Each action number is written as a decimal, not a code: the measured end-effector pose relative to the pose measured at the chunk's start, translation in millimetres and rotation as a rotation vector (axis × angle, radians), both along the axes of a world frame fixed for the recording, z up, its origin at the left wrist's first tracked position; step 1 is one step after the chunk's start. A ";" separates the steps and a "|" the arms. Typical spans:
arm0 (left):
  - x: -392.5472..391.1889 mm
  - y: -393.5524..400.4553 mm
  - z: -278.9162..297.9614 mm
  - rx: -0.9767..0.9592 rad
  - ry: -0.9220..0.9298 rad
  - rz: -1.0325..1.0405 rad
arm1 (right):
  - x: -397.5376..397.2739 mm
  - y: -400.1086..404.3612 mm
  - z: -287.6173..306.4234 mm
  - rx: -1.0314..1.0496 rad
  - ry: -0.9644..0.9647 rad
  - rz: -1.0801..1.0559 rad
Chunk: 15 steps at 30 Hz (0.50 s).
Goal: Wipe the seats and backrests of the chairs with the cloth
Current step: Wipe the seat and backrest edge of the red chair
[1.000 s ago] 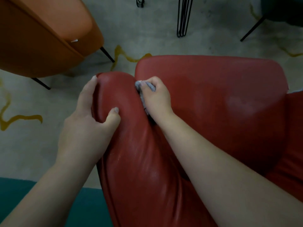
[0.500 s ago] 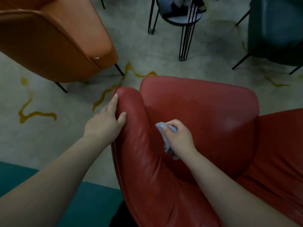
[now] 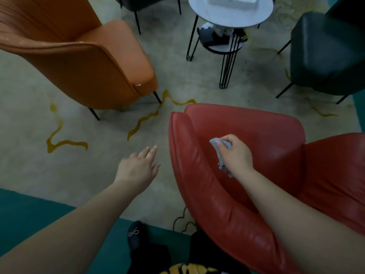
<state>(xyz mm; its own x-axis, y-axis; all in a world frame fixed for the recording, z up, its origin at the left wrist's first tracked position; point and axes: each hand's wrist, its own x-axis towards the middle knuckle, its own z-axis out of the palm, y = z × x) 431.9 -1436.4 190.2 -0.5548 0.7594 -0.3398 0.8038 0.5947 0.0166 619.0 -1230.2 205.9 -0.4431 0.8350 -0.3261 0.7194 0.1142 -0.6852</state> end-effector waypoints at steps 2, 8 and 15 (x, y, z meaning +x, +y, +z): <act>-19.0 -16.4 6.0 -0.035 0.037 -0.056 | -16.2 -15.5 3.3 0.079 -0.013 -0.015; -74.4 -75.4 28.1 -0.096 0.083 -0.167 | -76.7 -79.8 7.7 0.212 -0.056 -0.019; -136.2 -137.6 43.3 -0.181 0.017 -0.204 | -127.7 -143.1 15.5 0.193 -0.069 -0.046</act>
<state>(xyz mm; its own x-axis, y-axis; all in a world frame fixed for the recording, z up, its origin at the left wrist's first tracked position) 295.7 -1574.0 233.5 -0.4034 0.7836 -0.4724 0.9065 0.4125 -0.0898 491.3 -1373.3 221.4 -0.3851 0.9038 -0.1867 0.7715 0.2043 -0.6025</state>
